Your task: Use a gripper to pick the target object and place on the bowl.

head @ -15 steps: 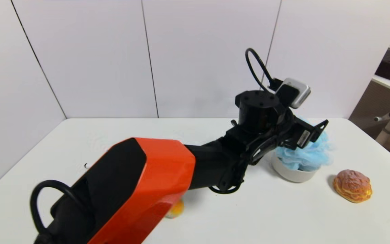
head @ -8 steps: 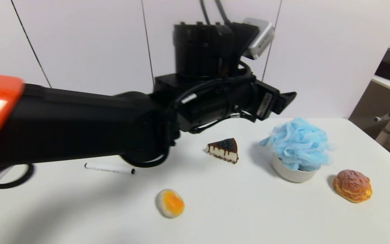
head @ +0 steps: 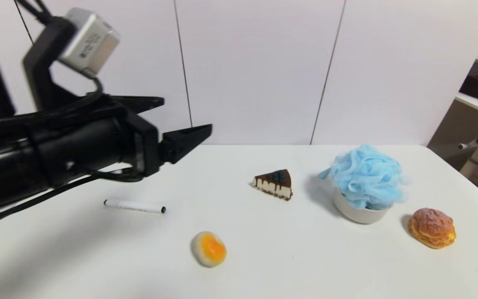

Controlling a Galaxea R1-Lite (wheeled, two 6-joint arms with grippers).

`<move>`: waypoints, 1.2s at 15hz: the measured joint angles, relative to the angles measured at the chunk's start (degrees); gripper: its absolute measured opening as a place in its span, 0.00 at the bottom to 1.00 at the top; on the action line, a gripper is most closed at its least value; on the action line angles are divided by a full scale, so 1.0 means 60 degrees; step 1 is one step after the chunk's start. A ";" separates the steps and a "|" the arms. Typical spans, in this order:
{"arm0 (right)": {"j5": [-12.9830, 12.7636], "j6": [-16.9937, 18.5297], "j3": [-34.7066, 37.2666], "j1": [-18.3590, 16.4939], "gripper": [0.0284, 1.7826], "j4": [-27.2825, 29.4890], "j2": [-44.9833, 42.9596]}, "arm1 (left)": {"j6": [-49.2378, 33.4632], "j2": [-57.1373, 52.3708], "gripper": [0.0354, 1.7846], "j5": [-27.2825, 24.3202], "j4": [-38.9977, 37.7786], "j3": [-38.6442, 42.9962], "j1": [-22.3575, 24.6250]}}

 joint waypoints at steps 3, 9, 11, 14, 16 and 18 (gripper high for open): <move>0.0000 0.0000 0.0000 0.0000 0.96 -0.0004 0.0000 | -0.0368 -0.1705 0.94 0.0037 -0.0059 0.1678 0.1250; 0.0000 -0.0002 0.0000 0.0000 0.96 0.0000 0.0000 | -0.0666 -0.4151 0.94 0.0012 -0.0959 0.4080 0.3753; -0.0004 0.0000 0.0000 0.0000 0.96 0.0000 0.0000 | -0.0845 -0.4903 0.94 0.0000 -0.1176 0.4884 0.4285; -0.0004 0.0000 0.0000 0.0000 0.96 -0.0004 0.0000 | -0.0924 -0.6112 0.94 0.0000 -0.1189 0.5919 0.4884; 0.0000 0.0004 0.0000 0.0000 0.96 0.0002 0.0000 | -0.0906 -0.6989 0.94 -0.0004 -0.1111 0.6689 0.5081; 0.0000 0.0000 0.0000 0.0000 0.96 0.0000 0.0000 | -0.0900 -0.7824 0.94 0.0004 -0.1002 0.7442 0.5191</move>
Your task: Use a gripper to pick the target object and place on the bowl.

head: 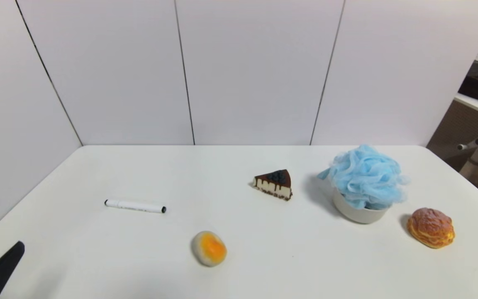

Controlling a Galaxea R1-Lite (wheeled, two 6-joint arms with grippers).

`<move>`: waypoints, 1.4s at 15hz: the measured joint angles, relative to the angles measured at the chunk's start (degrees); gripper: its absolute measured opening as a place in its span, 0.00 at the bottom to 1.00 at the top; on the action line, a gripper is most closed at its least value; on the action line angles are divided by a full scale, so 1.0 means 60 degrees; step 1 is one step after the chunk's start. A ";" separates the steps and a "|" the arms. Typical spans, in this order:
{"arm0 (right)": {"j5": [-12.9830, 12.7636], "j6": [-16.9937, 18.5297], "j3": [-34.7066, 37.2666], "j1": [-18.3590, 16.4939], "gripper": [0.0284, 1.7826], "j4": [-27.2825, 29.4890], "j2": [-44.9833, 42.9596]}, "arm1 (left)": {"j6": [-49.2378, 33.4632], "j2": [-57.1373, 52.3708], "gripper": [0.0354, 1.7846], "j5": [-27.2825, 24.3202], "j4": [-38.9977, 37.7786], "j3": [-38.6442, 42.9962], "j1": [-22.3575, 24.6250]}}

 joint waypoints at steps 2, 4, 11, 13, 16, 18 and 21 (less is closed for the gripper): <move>0.0000 0.0000 0.0000 0.0000 0.96 0.0000 0.0000 | -0.0006 -0.0794 0.94 -0.0008 0.0280 0.0652 0.0065; 0.0000 0.0000 0.0000 0.0000 0.96 -0.0004 0.0000 | -0.0024 -0.1278 0.94 -0.0059 0.1048 0.0882 0.0102; 0.0000 0.0000 0.0000 0.0000 0.96 0.0000 0.0000 | -0.0093 -0.2164 0.94 -0.0449 0.2215 0.0951 0.0703; 0.0000 0.0000 0.0000 0.0000 0.96 0.0000 0.0000 | -0.0189 -0.2826 0.94 -0.0571 0.3009 0.0951 0.0831; 0.0000 0.0000 0.0000 0.0000 0.96 0.0000 0.0000 | -0.0248 -0.3822 0.94 -0.0179 0.4279 0.0951 0.0914; 0.0000 0.0000 0.0000 0.0000 0.96 0.0000 0.0000 | -0.0240 -0.4104 0.94 -0.0132 0.4511 0.0951 0.0922; 0.0000 0.0000 0.0000 0.0000 0.96 0.0000 0.0000 | -0.0616 -0.4269 0.94 -0.0102 0.4523 0.0951 0.0933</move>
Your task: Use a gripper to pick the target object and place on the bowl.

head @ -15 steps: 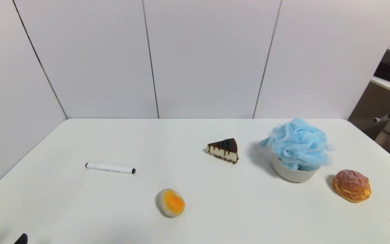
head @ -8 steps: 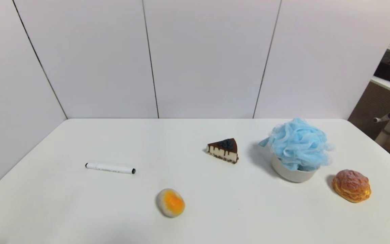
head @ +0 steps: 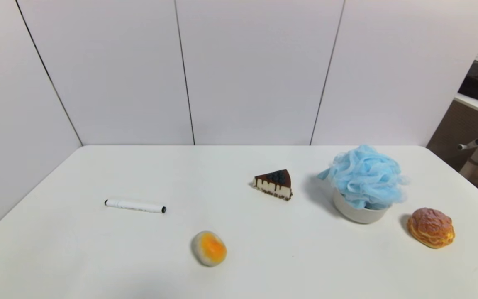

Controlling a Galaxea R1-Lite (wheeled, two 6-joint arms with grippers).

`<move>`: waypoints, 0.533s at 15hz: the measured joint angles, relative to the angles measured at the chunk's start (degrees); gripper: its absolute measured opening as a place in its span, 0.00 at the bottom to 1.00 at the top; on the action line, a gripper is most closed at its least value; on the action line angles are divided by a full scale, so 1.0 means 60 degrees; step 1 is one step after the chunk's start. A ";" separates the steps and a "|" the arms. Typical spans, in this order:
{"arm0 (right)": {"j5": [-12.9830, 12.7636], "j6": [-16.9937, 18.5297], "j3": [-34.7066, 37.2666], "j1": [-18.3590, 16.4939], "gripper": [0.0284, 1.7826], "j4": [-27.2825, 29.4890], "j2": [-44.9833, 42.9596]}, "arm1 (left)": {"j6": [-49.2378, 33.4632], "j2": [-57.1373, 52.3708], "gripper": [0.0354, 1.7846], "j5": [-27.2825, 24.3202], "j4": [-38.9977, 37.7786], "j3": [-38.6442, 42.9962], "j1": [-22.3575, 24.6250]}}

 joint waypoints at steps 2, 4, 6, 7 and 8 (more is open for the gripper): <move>0.0000 0.0000 0.0000 0.0000 0.96 0.0000 0.0000 | 0.0002 -0.0026 0.94 0.0004 0.0000 0.0000 0.0000; 0.0000 0.0004 0.0000 0.0000 0.96 -0.0004 0.0000 | -0.0142 -0.0035 0.94 0.0028 0.0000 0.0000 0.0000; 0.0000 0.0000 0.0000 0.0000 0.96 -0.0004 0.0000 | -0.0173 -0.0043 0.94 0.0028 0.0000 0.0000 -0.0004; 0.0000 0.0000 0.0000 0.0000 0.96 -0.0004 0.0000 | -0.0173 -0.0045 0.94 0.0028 0.0000 0.0000 -0.0004; 0.0000 0.0000 0.0000 0.0000 0.96 -0.0004 0.0000 | -0.0173 -0.0045 0.94 0.0028 0.0000 0.0000 -0.0004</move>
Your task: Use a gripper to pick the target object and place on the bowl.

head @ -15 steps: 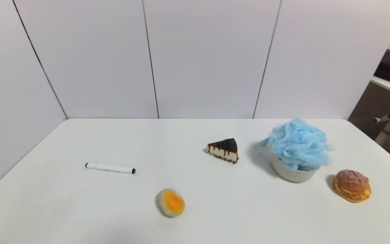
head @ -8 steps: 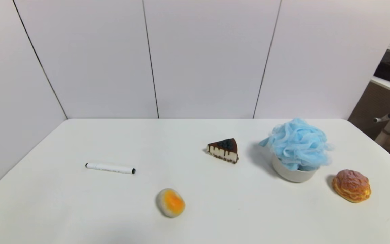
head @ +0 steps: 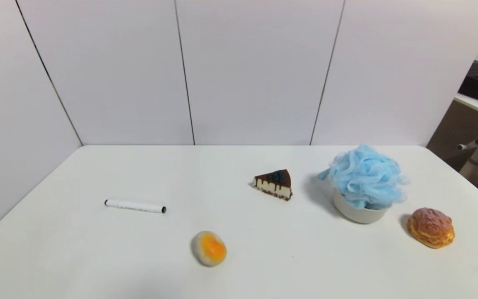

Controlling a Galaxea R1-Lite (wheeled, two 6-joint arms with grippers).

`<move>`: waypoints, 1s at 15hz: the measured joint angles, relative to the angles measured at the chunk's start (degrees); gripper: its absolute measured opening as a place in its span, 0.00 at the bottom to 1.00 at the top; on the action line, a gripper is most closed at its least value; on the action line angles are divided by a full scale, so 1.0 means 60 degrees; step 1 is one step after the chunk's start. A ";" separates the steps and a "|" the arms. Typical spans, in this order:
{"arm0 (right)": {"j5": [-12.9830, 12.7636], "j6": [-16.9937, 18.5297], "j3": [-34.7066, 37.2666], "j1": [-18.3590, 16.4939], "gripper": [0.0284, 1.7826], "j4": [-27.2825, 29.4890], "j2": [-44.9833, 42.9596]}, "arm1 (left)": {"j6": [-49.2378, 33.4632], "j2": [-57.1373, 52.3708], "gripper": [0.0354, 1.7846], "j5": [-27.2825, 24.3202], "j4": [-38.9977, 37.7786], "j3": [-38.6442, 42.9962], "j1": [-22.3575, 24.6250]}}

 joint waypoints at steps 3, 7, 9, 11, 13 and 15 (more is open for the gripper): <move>0.0000 0.0004 0.0000 0.0000 0.96 0.0004 0.0000 | -0.0004 0.0000 0.94 0.0008 0.0000 0.0000 0.0000; 0.0000 -0.0006 0.0000 0.0000 0.96 0.0010 0.0000 | 0.0004 0.0000 0.94 0.0008 0.0000 0.0000 0.0000; 0.0008 -0.0014 0.0000 0.0000 0.96 -0.0008 0.0000 | 0.0000 0.0000 0.94 0.0008 0.0000 0.0000 0.0000; 0.0000 -0.0010 0.0000 0.0000 0.96 -0.0004 0.0000 | 0.0000 0.0002 0.94 0.0004 0.0000 0.0000 0.0000; -0.0077 -0.0002 0.0000 0.0000 0.96 0.0004 0.0000 | 0.0000 0.0002 0.94 0.0008 0.0000 0.0000 0.0000; -0.0100 0.0004 0.0000 0.0000 0.96 0.0018 0.0000 | 0.0004 0.0002 0.94 0.0008 0.0000 0.0000 0.0004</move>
